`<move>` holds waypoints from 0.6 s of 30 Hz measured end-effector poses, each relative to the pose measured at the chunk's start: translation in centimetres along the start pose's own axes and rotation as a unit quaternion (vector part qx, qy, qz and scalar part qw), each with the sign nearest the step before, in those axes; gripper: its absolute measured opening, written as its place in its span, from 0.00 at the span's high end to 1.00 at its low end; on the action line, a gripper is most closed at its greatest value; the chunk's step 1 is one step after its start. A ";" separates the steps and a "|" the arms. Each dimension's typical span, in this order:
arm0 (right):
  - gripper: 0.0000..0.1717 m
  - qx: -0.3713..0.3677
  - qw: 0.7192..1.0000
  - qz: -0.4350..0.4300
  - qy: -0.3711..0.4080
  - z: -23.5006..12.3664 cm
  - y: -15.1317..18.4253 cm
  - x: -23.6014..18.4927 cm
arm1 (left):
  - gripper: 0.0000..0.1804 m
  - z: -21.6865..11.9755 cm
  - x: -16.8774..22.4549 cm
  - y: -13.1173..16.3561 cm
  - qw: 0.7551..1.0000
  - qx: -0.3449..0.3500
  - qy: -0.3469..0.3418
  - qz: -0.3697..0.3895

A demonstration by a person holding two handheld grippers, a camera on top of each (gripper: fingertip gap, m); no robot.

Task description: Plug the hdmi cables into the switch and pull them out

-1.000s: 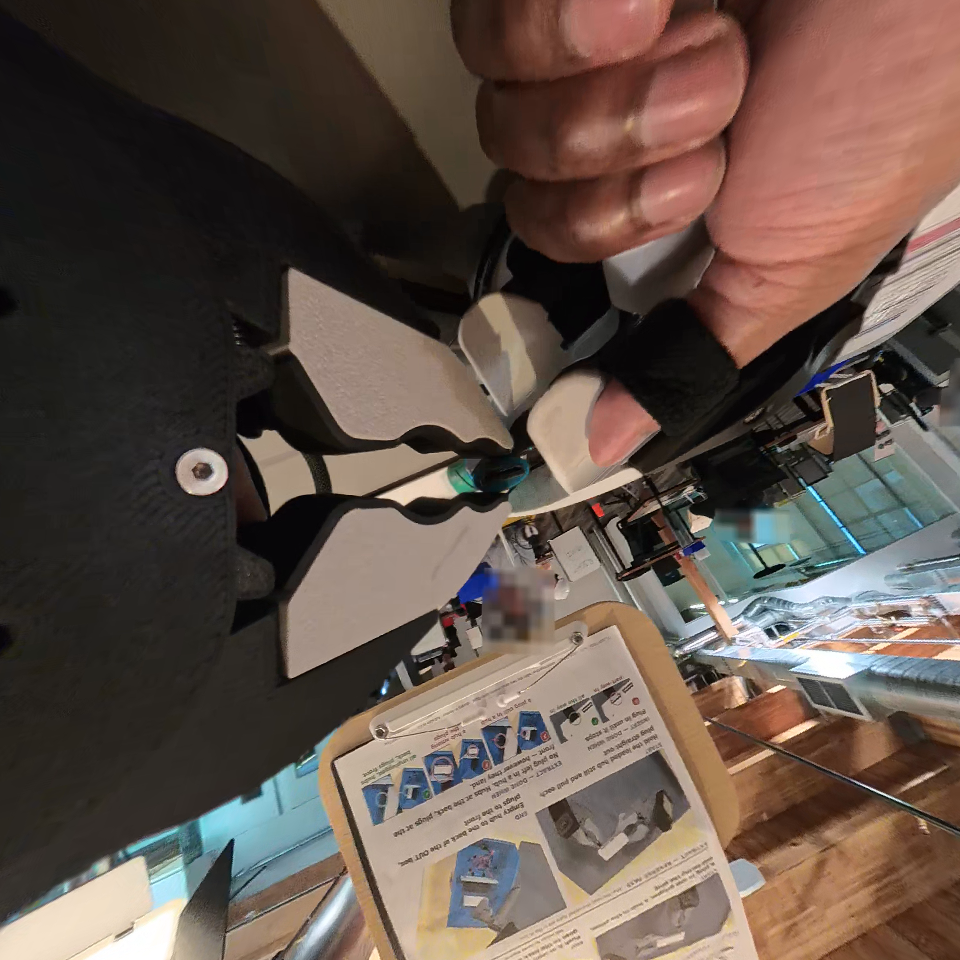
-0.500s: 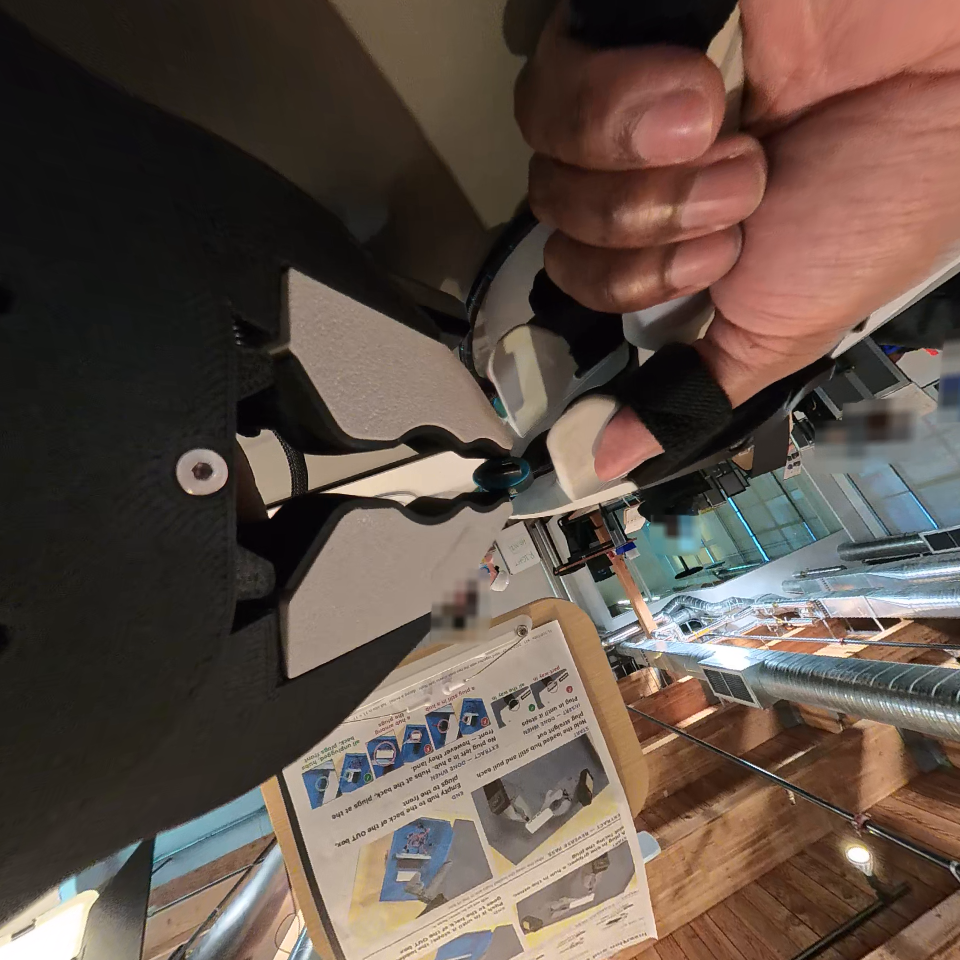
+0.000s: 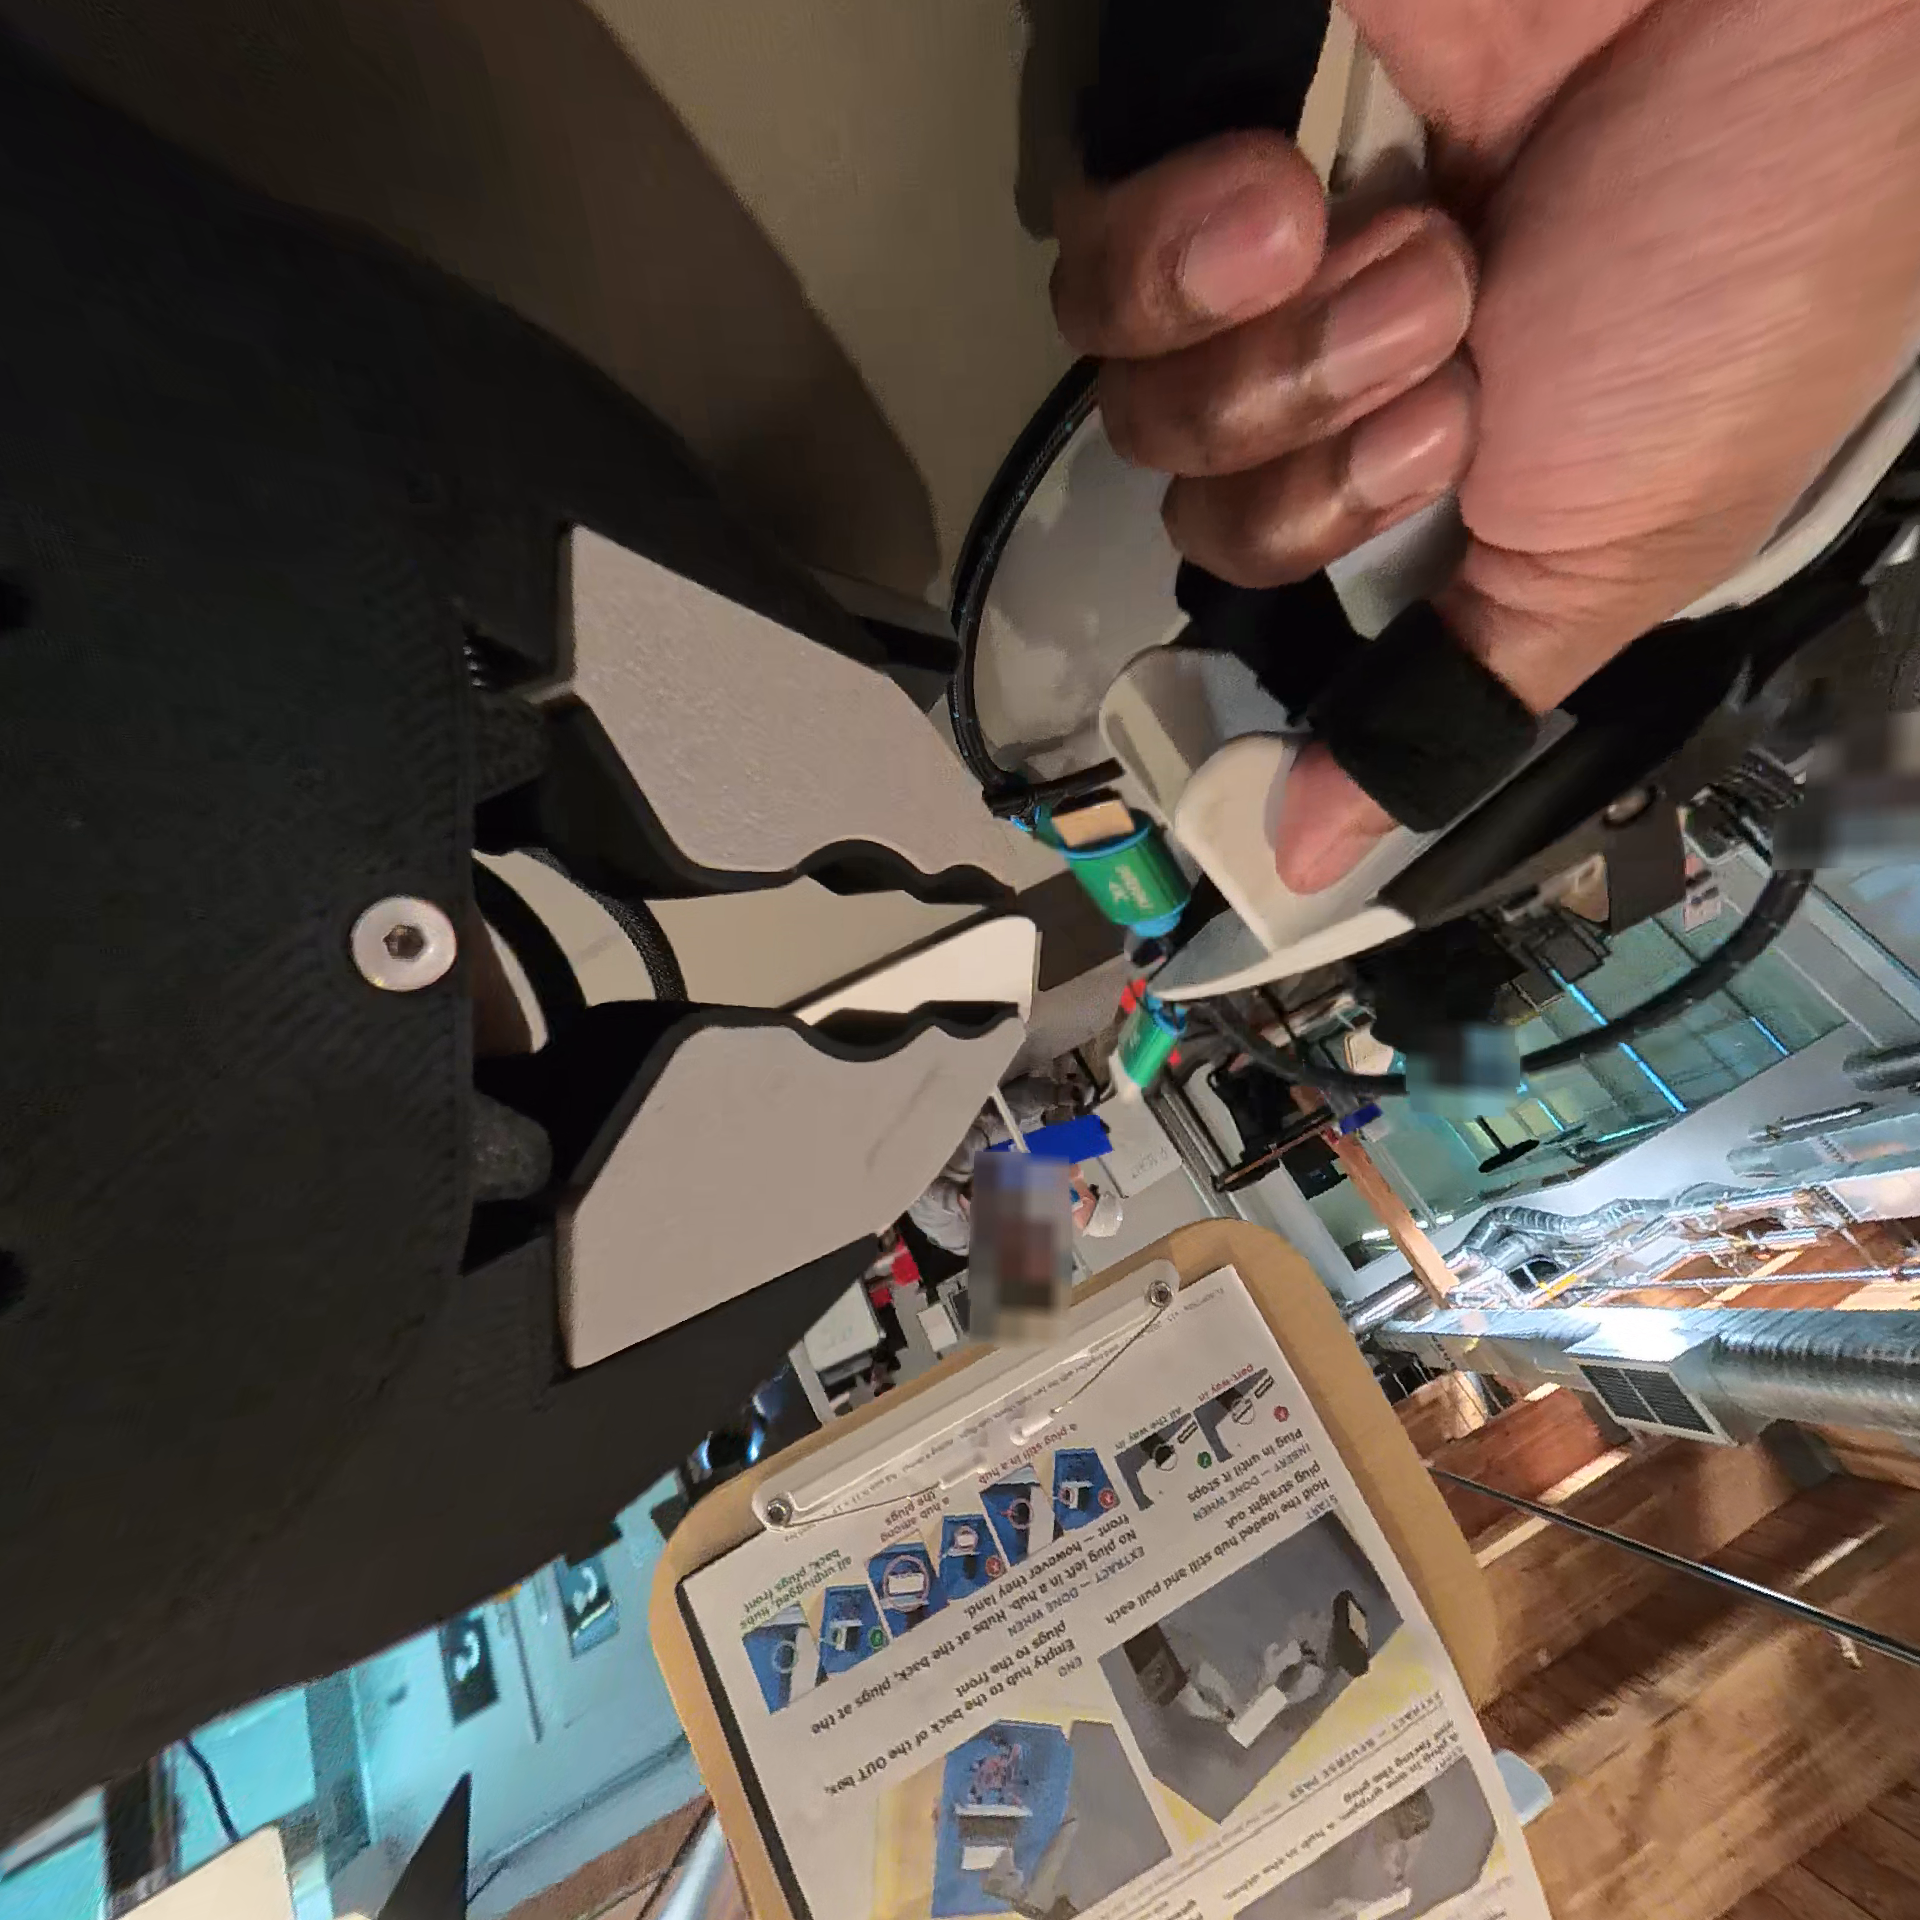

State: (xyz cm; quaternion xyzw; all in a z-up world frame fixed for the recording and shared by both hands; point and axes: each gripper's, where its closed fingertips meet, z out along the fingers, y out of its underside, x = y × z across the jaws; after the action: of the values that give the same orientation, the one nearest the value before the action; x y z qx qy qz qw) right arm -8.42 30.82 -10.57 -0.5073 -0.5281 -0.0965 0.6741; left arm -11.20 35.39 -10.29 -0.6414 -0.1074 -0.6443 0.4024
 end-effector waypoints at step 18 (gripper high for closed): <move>0.67 -0.145 0.973 -0.164 -0.071 -1.1 4.3 -3.4 | 0.97 -0.7 -1.8 -1.0 0.998 0.022 -0.038 -0.046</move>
State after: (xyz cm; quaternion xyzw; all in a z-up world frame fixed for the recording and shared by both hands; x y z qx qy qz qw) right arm -6.35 30.58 -15.78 -0.5116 -0.6310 -0.2455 0.5290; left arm -12.62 36.26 -11.68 -0.6504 -0.1660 -0.6349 0.3825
